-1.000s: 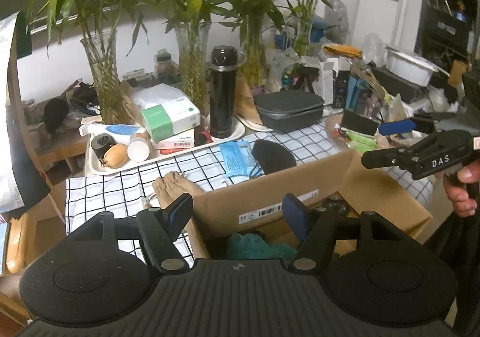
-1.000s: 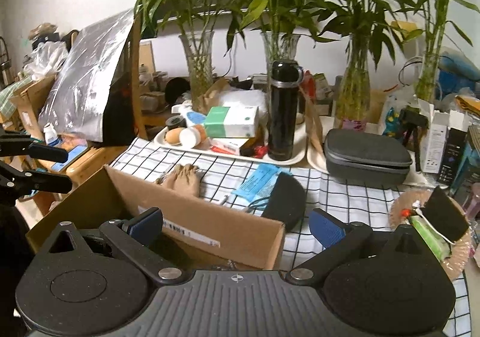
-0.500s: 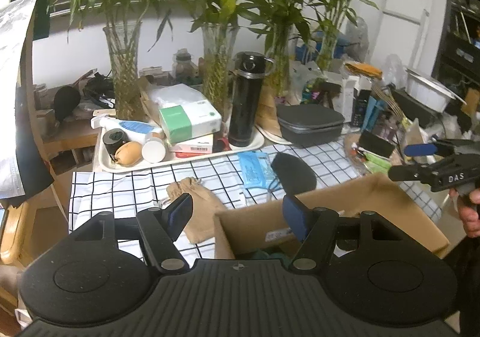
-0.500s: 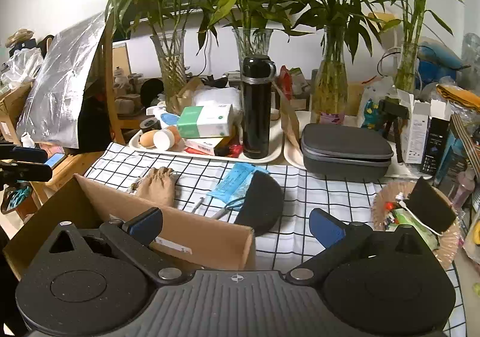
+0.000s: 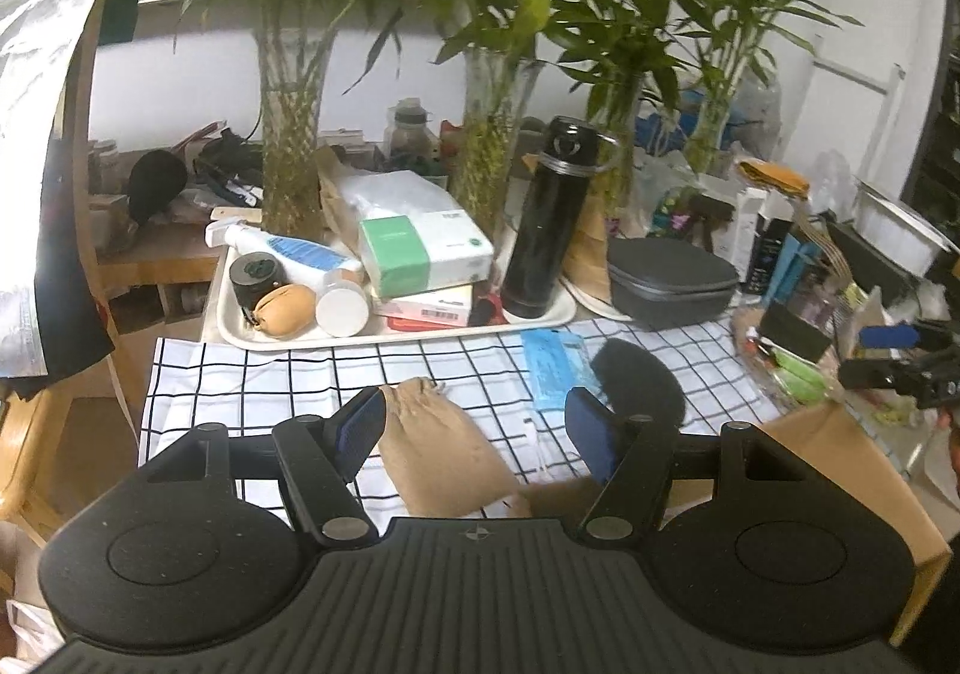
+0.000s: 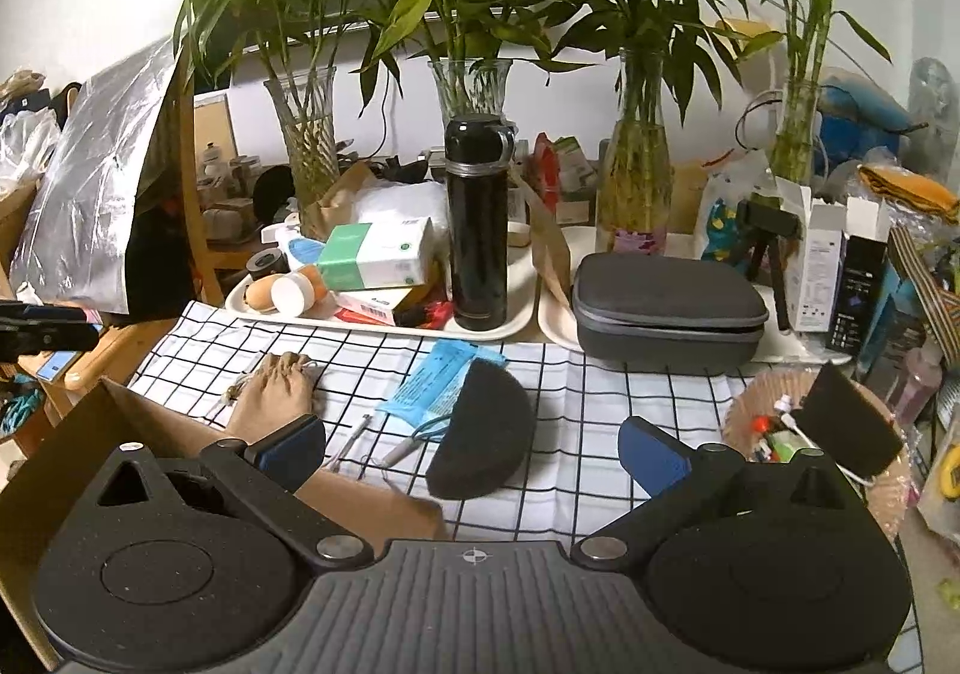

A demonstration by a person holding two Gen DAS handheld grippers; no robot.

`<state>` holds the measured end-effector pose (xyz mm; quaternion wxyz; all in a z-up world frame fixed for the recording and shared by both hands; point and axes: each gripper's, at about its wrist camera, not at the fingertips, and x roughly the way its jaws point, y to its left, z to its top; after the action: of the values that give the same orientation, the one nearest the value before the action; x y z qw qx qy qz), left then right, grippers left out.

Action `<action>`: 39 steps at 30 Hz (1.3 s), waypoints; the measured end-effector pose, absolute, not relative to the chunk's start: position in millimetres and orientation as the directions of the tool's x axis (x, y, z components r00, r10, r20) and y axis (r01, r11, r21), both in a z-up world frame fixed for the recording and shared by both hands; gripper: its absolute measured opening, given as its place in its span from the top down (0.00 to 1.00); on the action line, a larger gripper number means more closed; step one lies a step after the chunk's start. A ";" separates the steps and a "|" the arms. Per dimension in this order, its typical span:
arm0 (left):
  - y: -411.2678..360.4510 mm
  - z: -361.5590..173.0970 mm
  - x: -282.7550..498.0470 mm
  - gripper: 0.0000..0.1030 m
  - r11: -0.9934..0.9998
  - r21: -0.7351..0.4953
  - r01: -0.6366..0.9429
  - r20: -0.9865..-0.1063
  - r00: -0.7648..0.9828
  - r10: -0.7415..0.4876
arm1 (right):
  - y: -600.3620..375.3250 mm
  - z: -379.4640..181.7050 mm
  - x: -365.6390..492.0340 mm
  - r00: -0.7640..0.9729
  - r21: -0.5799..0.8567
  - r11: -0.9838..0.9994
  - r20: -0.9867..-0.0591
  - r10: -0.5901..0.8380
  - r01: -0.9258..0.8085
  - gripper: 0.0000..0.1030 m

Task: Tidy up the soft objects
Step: 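Withdraw both tools from the box toward the tan pouch and black sponge, then grasp the tan drawstring pouch with left tool while right tool grasps black sponge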

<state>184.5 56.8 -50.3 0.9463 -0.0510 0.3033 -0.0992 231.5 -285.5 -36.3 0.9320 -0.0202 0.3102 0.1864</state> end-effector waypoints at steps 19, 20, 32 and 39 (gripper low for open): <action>92.6 -109.1 240.8 0.37 0.972 -0.229 0.057 -0.629 0.753 -0.192 | -297.7 -76.8 285.8 0.689 0.124 0.939 -0.650 0.320 -0.320 0.06; 93.0 -111.1 244.1 0.37 0.970 -0.234 0.066 -0.630 0.749 -0.203 | -298.2 -79.3 289.2 0.688 0.122 0.939 -0.652 0.319 -0.321 0.06; 109.3 -148.4 285.3 0.38 0.881 -0.464 0.089 -0.641 0.653 -0.403 | -294.5 -113.8 330.0 0.622 0.120 0.937 -0.719 0.309 -0.327 0.06; 118.4 -179.3 308.4 0.38 0.846 -0.533 0.007 -0.691 0.573 -0.441 | -283.3 -126.2 346.9 0.598 0.116 0.925 -0.732 0.326 -0.361 0.06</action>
<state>308.4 118.4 -179.3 0.8523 -0.2446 0.4433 -0.1312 346.9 -283.3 -126.2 0.8937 -0.0219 0.4049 0.1921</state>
